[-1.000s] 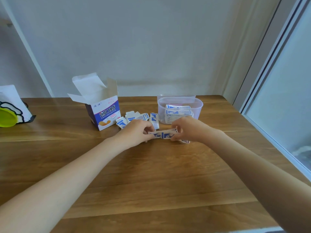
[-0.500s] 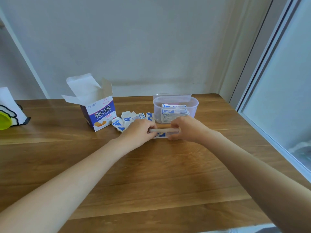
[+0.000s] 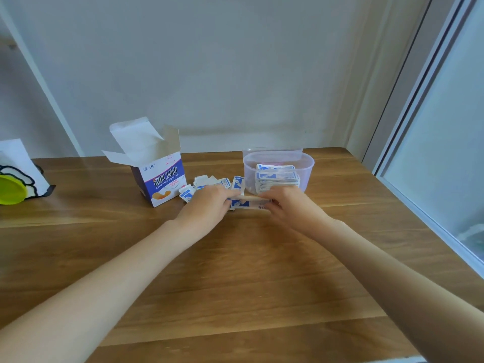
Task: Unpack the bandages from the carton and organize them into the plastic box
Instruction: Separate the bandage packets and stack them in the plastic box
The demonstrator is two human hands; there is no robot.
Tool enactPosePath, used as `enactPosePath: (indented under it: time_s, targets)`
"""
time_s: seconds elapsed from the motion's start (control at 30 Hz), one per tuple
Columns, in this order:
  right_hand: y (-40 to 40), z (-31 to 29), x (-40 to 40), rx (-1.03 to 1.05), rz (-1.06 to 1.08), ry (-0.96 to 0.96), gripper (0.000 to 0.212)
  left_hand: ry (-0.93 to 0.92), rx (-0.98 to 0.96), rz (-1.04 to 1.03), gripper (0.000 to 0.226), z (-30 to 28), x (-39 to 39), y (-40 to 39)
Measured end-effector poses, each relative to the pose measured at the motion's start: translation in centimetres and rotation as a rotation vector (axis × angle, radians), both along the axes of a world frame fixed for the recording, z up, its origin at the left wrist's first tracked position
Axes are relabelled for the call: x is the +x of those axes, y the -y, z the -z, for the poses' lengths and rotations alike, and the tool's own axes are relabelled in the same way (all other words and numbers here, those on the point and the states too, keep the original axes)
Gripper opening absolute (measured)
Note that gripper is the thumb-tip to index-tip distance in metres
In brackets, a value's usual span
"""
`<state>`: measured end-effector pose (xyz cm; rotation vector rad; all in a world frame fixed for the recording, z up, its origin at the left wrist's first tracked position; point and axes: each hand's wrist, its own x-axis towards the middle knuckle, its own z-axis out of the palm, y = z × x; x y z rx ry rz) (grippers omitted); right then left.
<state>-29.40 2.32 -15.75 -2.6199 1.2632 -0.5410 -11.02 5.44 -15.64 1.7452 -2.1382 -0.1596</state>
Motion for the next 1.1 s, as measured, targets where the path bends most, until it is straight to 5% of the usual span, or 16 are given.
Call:
enactPosePath:
  time_s: [0.13, 0.27, 0.5, 0.6, 0.83, 1.1]
  targets:
    - [2.1, -3.0, -0.1, 0.064, 0.221, 0.404, 0.021, -0.367, -0.09, -0.144, 0.03, -3.4, -0.5, 2.4]
    - [5.2, -5.8, -0.6, 0.09, 0.447, 0.56, 0.015, -0.395, -0.154, -0.231, 0.01, -5.9, -2.4, 5.6]
    - [7.3, -5.5, -1.3, 0.211, 0.6, 0.159, 0.013, 0.214, -0.092, -0.003, 0.02, -5.1, -4.5, 8.0]
    - [7.7, -5.3, -1.3, 0.23, 0.63, 0.066, 0.019, 0.341, -0.101, -0.003, 0.025, -4.9, -4.5, 8.6]
    - [7.7, -5.8, -1.3, 0.099, 0.628, -0.143, 0.012, 0.494, -0.028, 0.018, 0.04, -4.7, -5.1, 9.1]
    - [7.3, -4.8, -1.8, 0.183, 0.548, -0.212, 0.014, 0.369, -0.029, -0.032, 0.03, -3.8, -5.6, 9.2]
